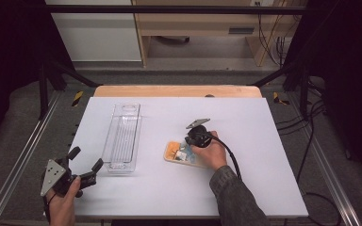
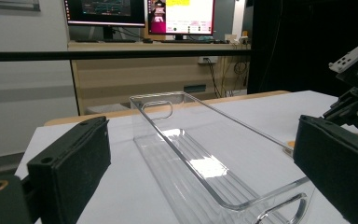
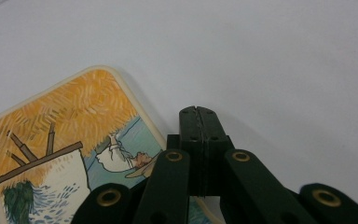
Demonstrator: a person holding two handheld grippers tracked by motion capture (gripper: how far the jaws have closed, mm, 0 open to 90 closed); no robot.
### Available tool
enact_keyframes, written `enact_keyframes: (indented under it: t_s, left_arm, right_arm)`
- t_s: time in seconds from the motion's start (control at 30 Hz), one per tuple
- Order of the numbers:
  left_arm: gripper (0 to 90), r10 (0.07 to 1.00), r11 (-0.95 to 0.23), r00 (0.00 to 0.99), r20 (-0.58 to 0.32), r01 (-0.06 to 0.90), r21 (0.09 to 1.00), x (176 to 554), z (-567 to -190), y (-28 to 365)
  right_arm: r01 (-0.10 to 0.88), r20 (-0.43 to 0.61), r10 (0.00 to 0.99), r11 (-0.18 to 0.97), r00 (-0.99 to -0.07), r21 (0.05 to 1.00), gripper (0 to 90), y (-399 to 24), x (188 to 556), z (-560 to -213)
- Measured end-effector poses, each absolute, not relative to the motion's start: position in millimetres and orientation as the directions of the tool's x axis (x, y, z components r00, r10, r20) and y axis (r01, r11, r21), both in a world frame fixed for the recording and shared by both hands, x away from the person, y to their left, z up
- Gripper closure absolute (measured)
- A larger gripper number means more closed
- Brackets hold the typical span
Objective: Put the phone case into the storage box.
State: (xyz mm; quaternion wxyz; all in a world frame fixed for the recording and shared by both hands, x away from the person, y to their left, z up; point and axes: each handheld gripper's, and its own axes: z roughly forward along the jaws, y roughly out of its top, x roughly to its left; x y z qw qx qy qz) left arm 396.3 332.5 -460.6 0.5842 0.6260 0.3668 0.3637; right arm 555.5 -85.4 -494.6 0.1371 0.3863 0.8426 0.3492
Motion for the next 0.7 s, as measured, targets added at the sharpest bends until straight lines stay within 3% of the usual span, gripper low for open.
enact_keyframes:
  t_s: [0.7]
  left_arm:
    - [3.6, 0.882, -0.054, 0.471, 0.029, 0.041, 0.998, 396, -461, 330]
  right_arm:
    - [0.576, 0.104, 0.712, 0.464, -0.695, 0.673, 89.9, -89, 491, -492]
